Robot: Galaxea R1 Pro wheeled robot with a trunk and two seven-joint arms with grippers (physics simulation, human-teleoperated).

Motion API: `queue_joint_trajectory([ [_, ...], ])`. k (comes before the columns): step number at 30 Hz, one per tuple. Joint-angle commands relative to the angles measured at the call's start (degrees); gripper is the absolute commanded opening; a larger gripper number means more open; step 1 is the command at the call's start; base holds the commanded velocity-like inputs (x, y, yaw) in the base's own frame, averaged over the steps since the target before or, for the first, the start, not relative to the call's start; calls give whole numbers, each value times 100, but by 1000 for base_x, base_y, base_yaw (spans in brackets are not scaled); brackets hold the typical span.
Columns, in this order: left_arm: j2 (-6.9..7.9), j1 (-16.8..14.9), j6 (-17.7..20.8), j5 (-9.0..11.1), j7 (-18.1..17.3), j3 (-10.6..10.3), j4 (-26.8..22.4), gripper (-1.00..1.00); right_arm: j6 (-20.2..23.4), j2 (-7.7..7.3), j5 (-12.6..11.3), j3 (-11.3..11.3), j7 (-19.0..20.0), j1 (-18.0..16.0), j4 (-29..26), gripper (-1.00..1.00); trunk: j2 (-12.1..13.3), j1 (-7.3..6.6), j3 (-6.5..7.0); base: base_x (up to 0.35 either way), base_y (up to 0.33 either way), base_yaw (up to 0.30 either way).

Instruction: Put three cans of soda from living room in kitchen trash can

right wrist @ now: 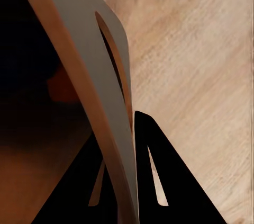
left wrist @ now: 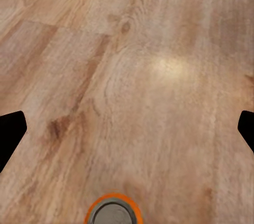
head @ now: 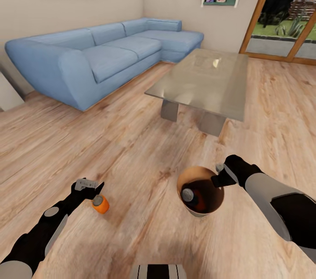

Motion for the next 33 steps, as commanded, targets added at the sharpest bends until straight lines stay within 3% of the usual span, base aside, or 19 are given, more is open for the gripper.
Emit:
queue_joint_trajectory([
  [1, 0, 0, -3, -1, 2, -2, 0, 100, 10, 6, -71, -35, 35, -3, 0, -100, 0, -1, 1, 285, 40, 0],
  [12, 0, 0, -50, -2, -16, -26, 2, 100, 10, 43, -64, -30, 29, -3, -4, -100, 0, -1, 1, 121, 12, 0],
  [18, -35, 0, -47, -21, 19, -48, 166, 100, 134, 39, -61, -33, 28, -4, -327, -100, -8, 15, -132, 4, 0, 0],
  [25, -54, 0, -101, -17, 12, -51, 358, 100, 731, 38, -76, -51, 90, -12, -775, -100, -18, 33, -287, 0, 0, 0],
  [28, -53, 0, -342, -1, 1, -51, 521, 100, 1165, 38, -85, -54, 115, -21, -1143, -100, -22, 41, -354, 0, 0, 0],
  [33, -53, 0, -688, 7, -25, -58, 777, 100, 1229, 41, -100, -56, 135, -39, -1518, -100, -28, 54, -465, 0, 0, 0],
])
